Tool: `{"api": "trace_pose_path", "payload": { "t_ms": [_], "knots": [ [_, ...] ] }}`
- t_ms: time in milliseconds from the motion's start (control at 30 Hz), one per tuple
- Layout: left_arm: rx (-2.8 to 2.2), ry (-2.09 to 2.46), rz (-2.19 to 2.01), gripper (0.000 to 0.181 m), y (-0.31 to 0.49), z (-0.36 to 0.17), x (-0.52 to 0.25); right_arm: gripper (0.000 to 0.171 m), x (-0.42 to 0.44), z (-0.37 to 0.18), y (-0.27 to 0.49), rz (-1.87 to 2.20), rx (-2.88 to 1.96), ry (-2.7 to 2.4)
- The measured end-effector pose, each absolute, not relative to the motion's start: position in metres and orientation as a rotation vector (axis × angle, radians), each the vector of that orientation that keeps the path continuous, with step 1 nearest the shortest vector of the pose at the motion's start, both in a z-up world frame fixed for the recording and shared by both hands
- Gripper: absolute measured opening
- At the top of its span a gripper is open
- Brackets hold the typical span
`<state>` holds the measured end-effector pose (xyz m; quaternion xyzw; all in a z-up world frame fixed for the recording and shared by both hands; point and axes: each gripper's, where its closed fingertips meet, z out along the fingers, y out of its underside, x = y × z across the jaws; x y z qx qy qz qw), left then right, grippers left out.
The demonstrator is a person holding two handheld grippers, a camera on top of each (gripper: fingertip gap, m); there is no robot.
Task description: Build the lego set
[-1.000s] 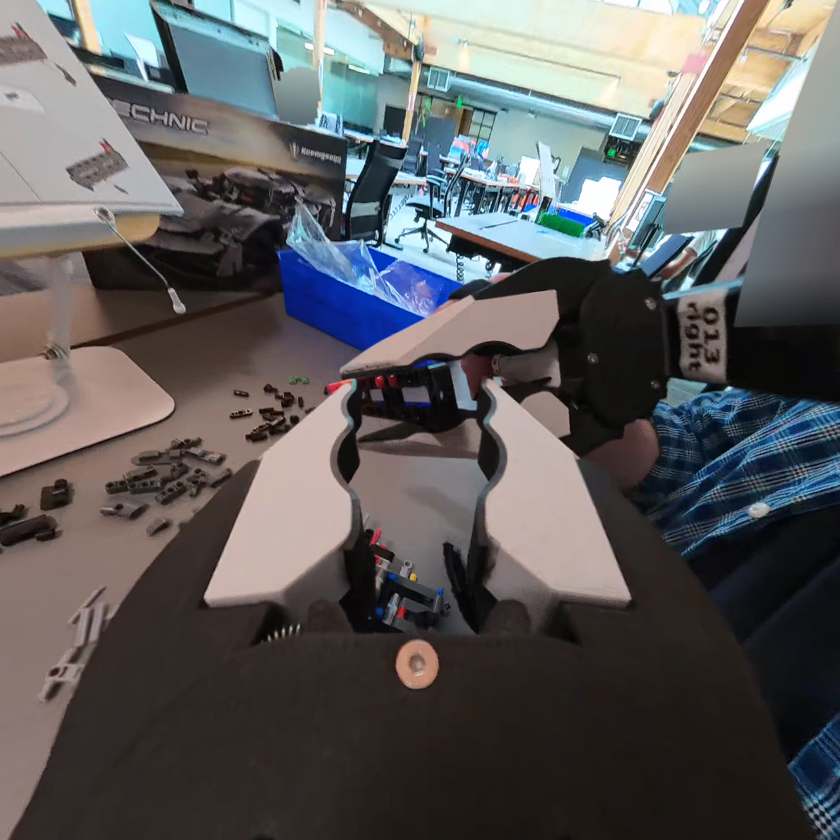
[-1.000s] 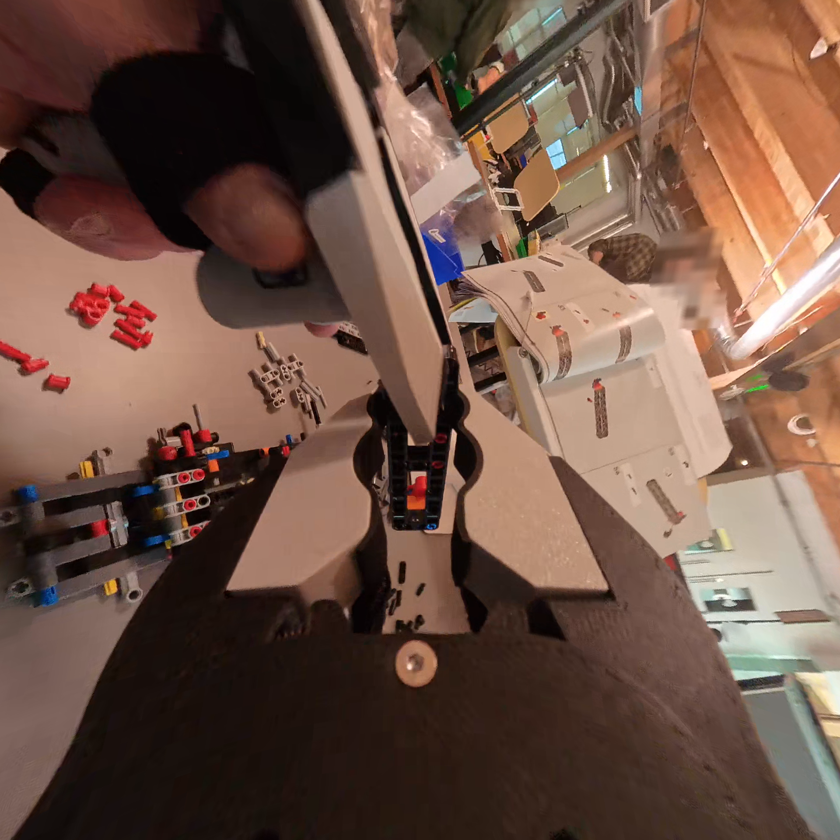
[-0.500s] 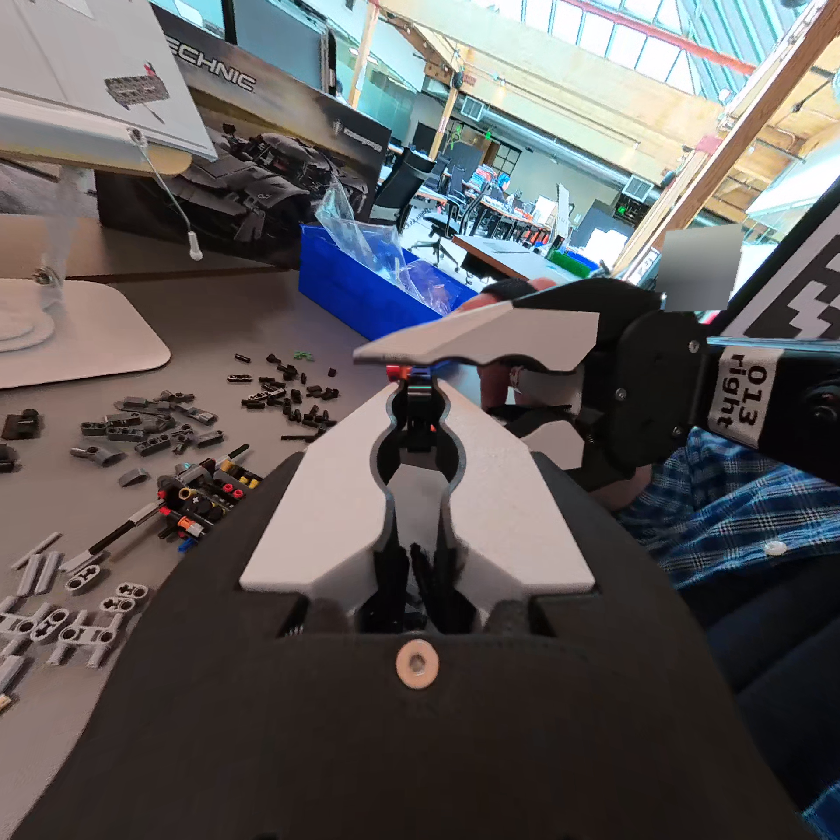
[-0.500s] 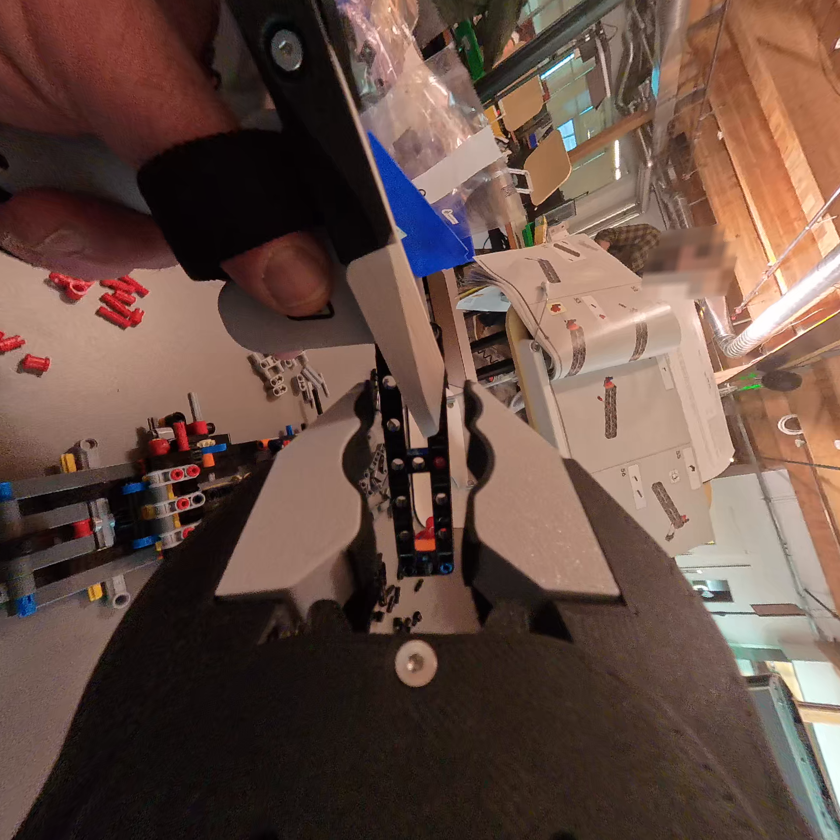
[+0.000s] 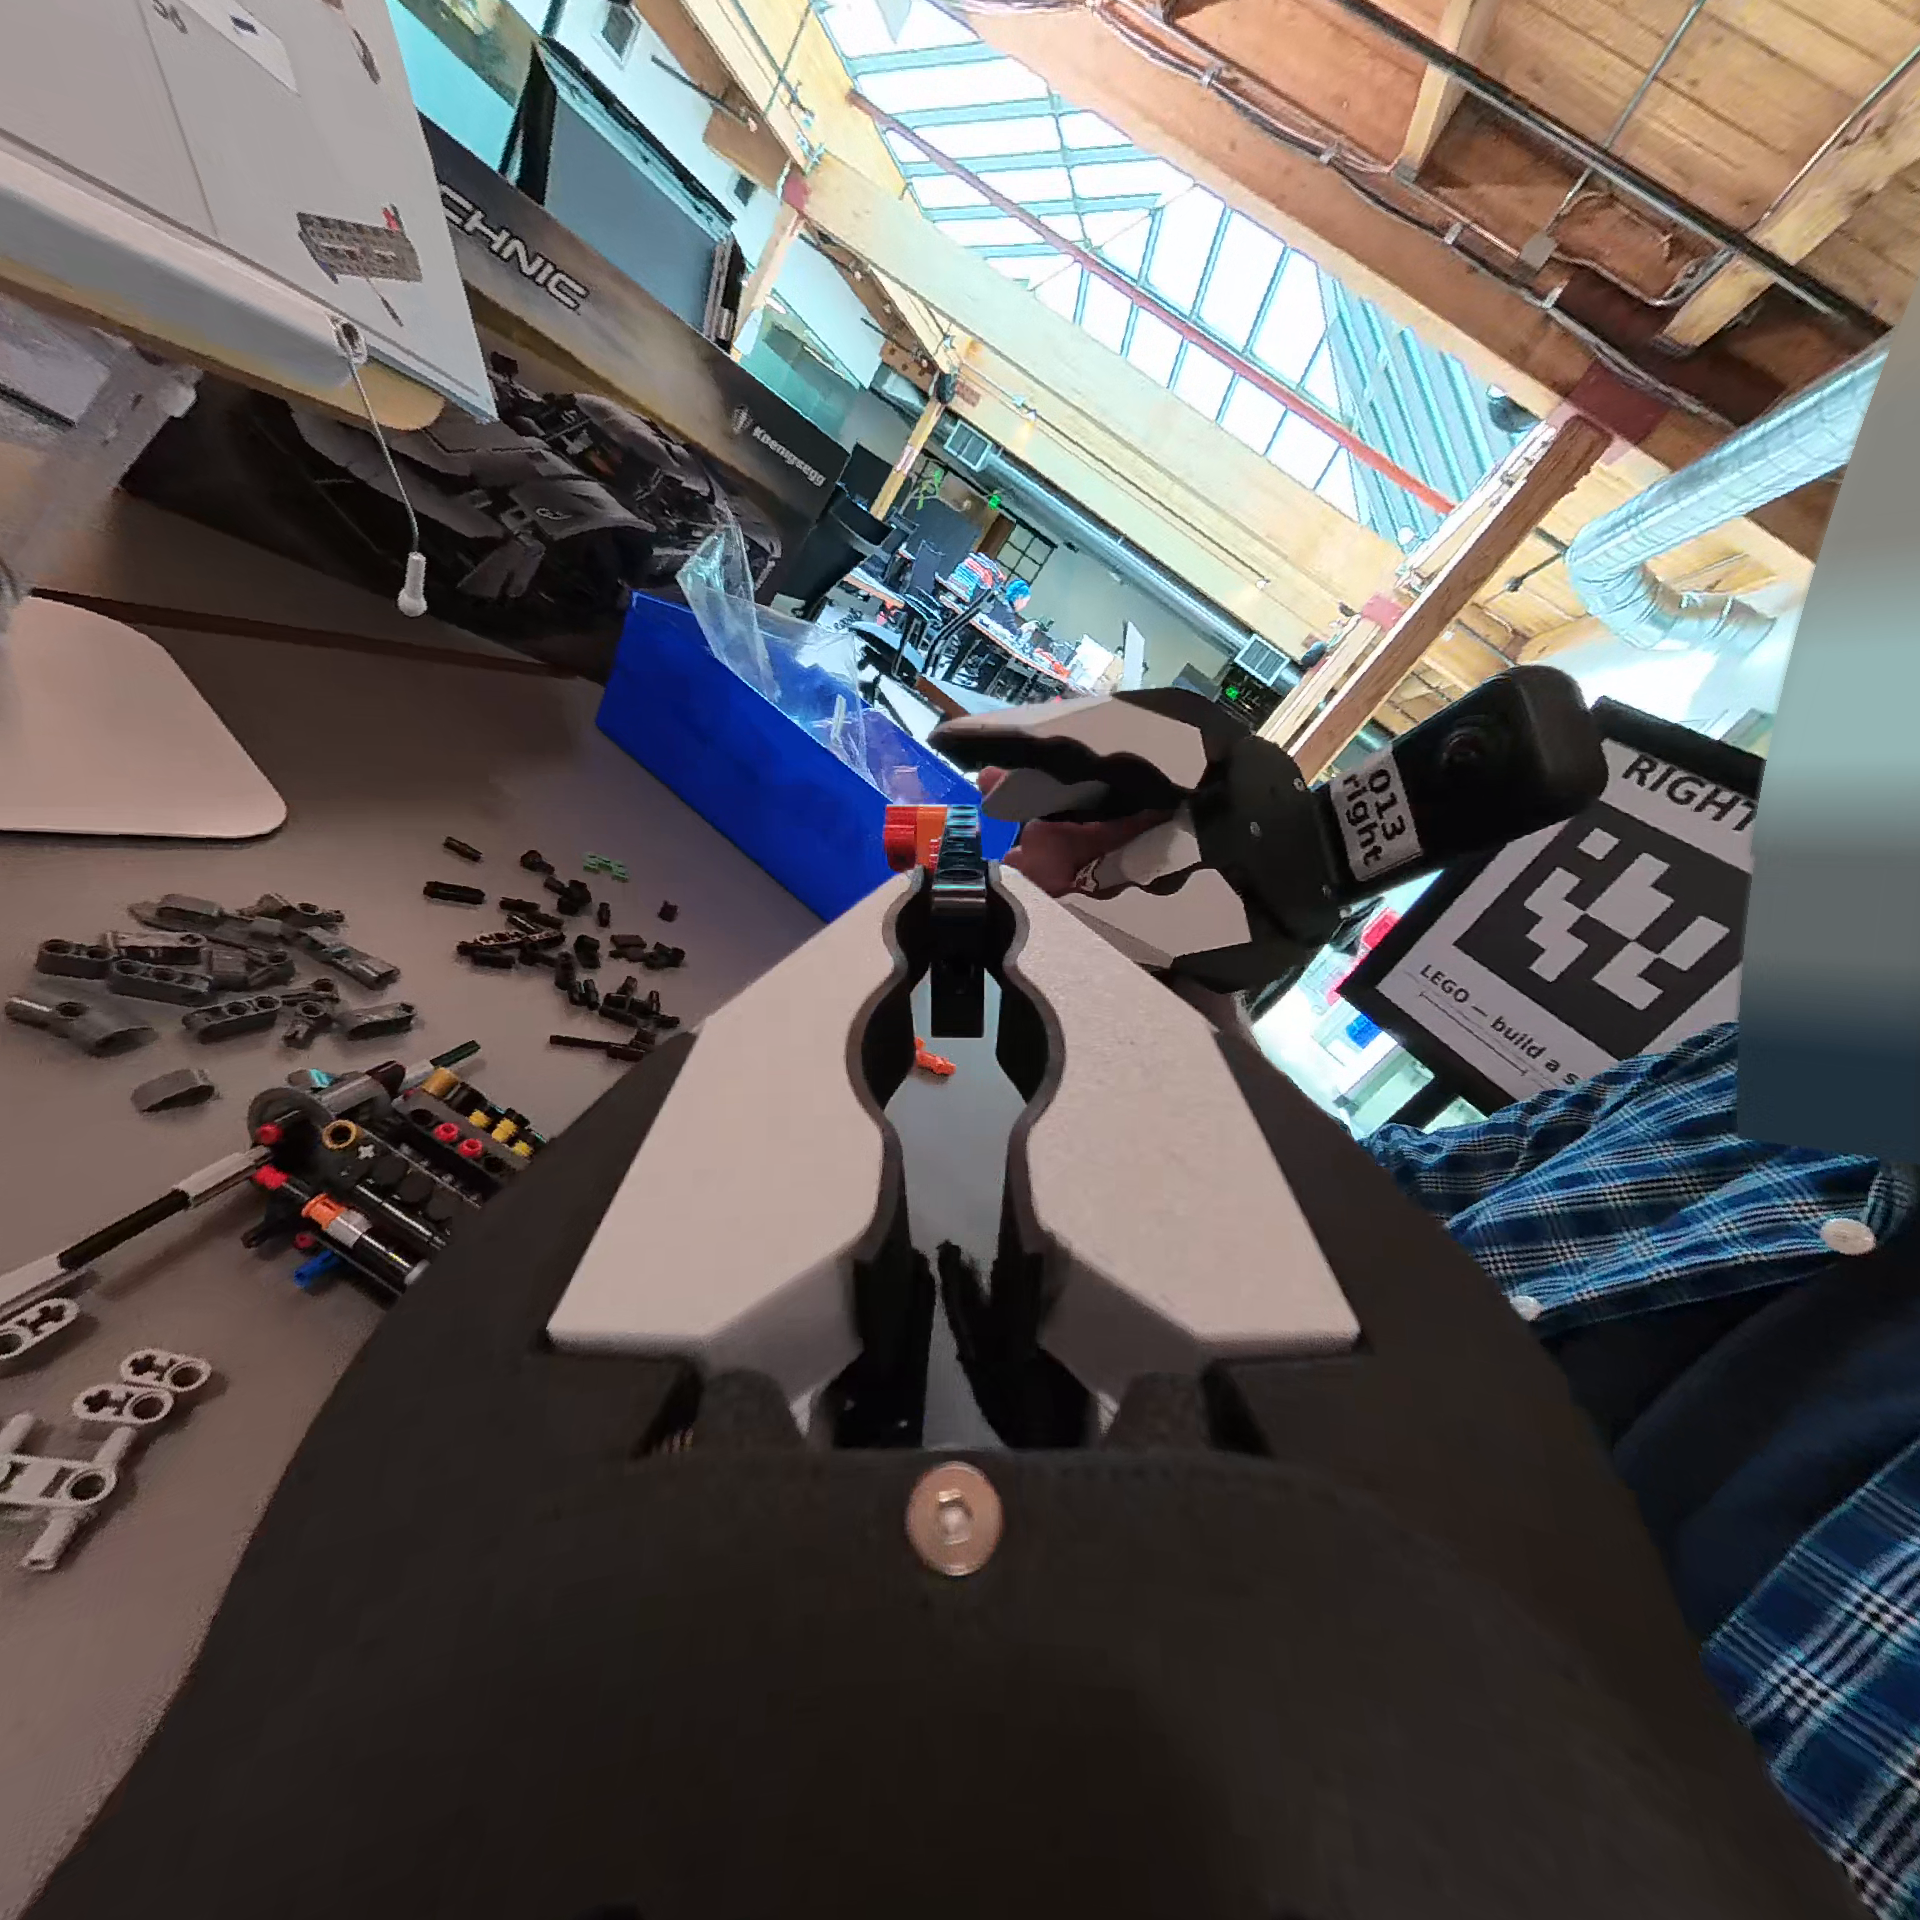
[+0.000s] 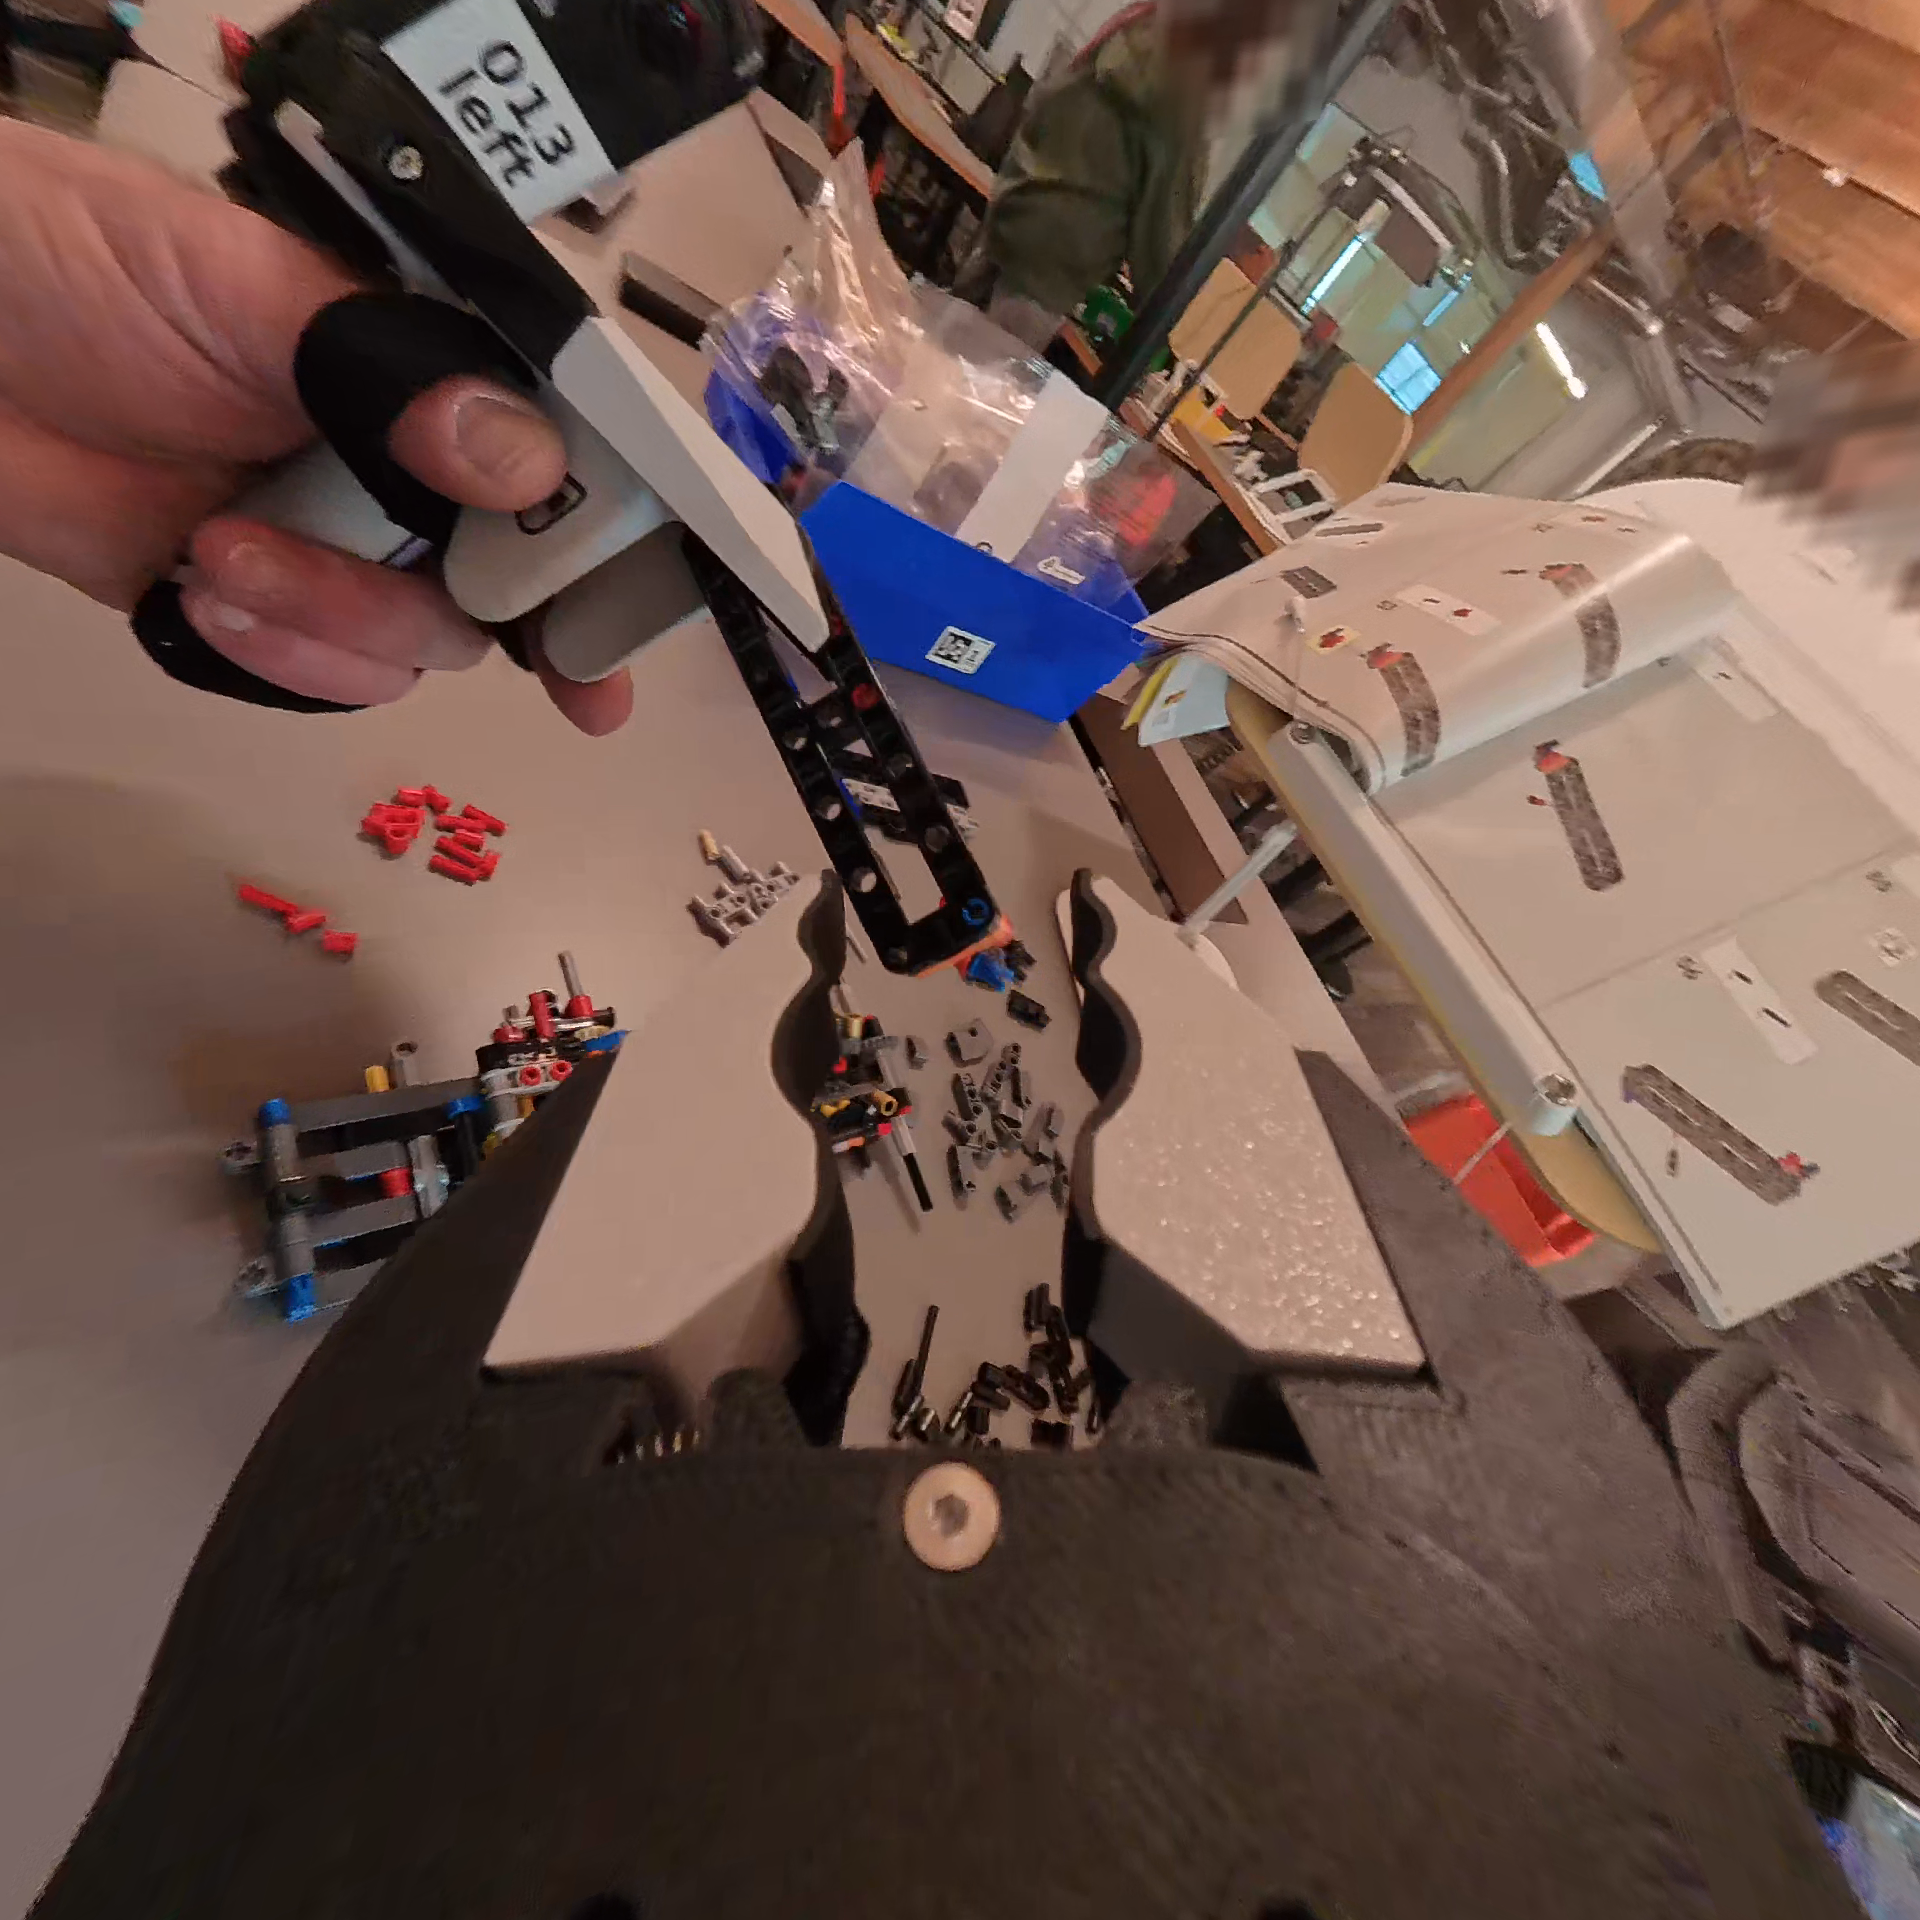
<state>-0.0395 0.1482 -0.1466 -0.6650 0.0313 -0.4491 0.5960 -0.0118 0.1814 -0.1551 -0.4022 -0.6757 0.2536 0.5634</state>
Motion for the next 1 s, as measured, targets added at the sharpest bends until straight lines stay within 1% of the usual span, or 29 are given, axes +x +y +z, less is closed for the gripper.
{"api": "trace_pose_path", "payload": {
  "t_ms": [67, 133, 200, 367, 533, 567, 633, 667, 733, 800, 900, 1000],
  "knots": [
    [-1.541, 0.073, -1.062, 0.007, 0.147, -0.148, -0.038, 0.039, -0.014, -0.160, 0.178, 0.603, -0.940, -1.620],
    [-1.546, 0.075, -1.082, 0.007, 0.145, -0.151, -0.035, 0.030, -0.016, -0.166, 0.173, 0.584, -0.914, -1.651],
    [-1.548, 0.060, -1.106, 0.007, 0.142, -0.153, -0.037, 0.027, -0.017, -0.170, 0.169, 0.556, -0.886, -1.680],
    [-1.529, 0.000, -1.224, 0.007, 0.130, -0.164, -0.040, 0.025, -0.018, -0.178, 0.152, 0.545, -0.802, -1.753],
    [-1.497, -0.015, -1.255, 0.009, 0.115, -0.170, -0.045, 0.025, -0.023, -0.186, 0.139, 0.543, -0.747, -1.815],
    [-1.502, -0.014, -1.245, 0.011, 0.113, -0.172, -0.047, 0.025, -0.025, -0.187, 0.137, 0.532, -0.734, -1.827],
    [-1.528, -0.017, -1.210, 0.021, 0.111, -0.175, -0.052, 0.025, -0.027, -0.188, 0.133, 0.504, -0.705, -1.854],
    [-1.555, -0.016, -1.183, 0.029, 0.111, -0.179, -0.054, 0.025, -0.029, -0.188, 0.130, 0.490, -0.687, -1.867],
    [-1.599, 0.023, -1.171, 0.038, 0.108, -0.182, -0.053, 0.024, -0.031, -0.189, 0.124, 0.469, -0.647, -1.896],
    [-1.653, 0.076, -1.150, 0.040, 0.106, -0.185, -0.051, 0.025, -0.034, -0.190, 0.114, 0.452, -0.593, -1.932],
    [-1.730, 0.176, -1.100, 0.039, 0.106, -0.190, -0.046, 0.025, -0.038, -0.195, 0.107, 0.402, -0.530, -1.990],
    [-1.779, 0.304, -1.170, 0.013, 0.097, -0.193, -0.034, 0.025, -0.041, -0.194, 0.102, 0.425, -0.512, -2.012]
  ]
}}
